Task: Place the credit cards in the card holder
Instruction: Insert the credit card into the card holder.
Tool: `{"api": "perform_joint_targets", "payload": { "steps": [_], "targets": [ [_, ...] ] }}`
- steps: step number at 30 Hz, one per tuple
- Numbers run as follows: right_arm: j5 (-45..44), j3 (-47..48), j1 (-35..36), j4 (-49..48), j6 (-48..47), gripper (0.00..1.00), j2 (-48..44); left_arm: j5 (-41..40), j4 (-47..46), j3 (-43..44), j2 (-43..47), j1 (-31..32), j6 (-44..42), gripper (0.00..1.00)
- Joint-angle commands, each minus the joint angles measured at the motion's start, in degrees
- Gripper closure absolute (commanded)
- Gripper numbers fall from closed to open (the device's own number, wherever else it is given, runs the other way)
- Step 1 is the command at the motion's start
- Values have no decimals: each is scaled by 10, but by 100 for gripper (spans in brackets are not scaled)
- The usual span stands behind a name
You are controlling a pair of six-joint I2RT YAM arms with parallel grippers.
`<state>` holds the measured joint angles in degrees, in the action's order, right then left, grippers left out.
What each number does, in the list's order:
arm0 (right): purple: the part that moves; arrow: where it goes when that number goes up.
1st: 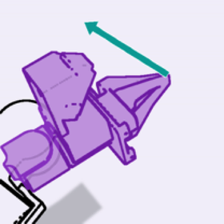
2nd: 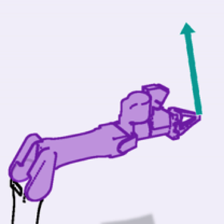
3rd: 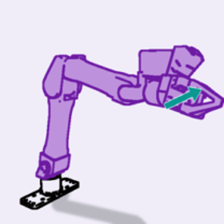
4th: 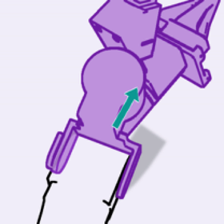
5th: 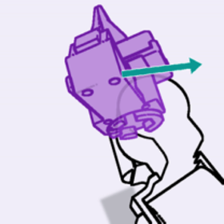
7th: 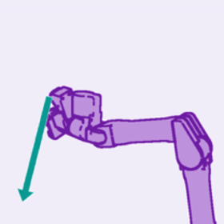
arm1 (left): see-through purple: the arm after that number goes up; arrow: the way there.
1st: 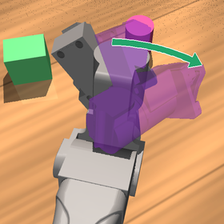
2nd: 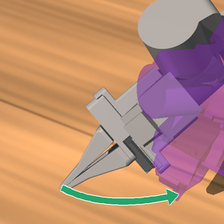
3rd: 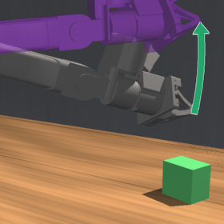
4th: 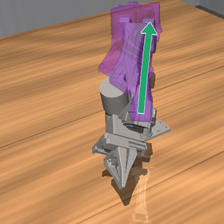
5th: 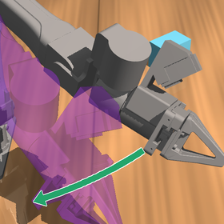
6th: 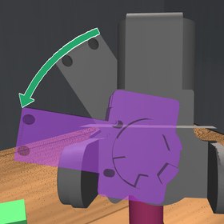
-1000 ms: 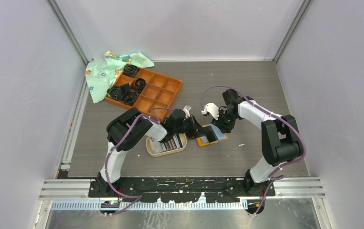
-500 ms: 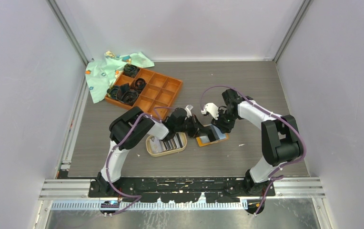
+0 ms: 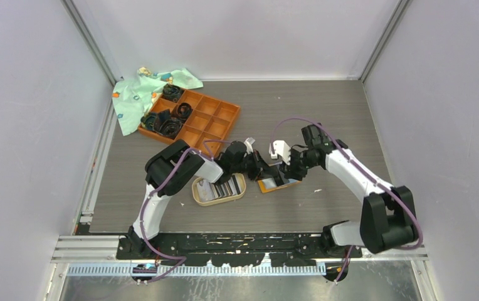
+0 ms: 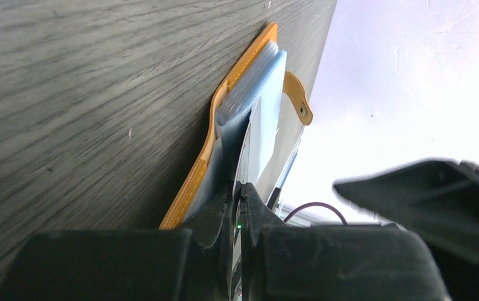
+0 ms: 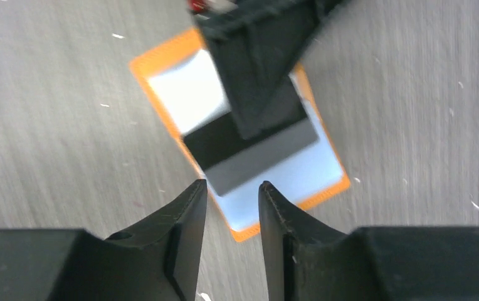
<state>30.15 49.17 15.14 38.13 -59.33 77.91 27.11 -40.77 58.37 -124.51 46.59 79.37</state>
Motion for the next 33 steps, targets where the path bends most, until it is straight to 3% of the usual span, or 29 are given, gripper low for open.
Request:
{"api": "perform_joint_targets", "payload": {
  "steps": [1, 4, 9, 20, 33],
  "targets": [
    [141, -48, 11, -9, -102, 66, -54, -8, 68, -4, -28, -2, -17, 95],
    [116, -69, 40, -54, -98, 81, -66, -5, 68, -3, -29, -2, -19, 95],
    [50, -97, 103, -136, -83, 88, -58, -2, 69, -3, -29, -2, -23, 94],
    [-79, -110, 169, -209, -68, 88, -6, 4, 71, 1, -32, -2, -26, 93],
    [-141, -99, 168, -148, -124, 88, 0, 6, 74, 3, -33, -3, -31, 88]
  ]
}}
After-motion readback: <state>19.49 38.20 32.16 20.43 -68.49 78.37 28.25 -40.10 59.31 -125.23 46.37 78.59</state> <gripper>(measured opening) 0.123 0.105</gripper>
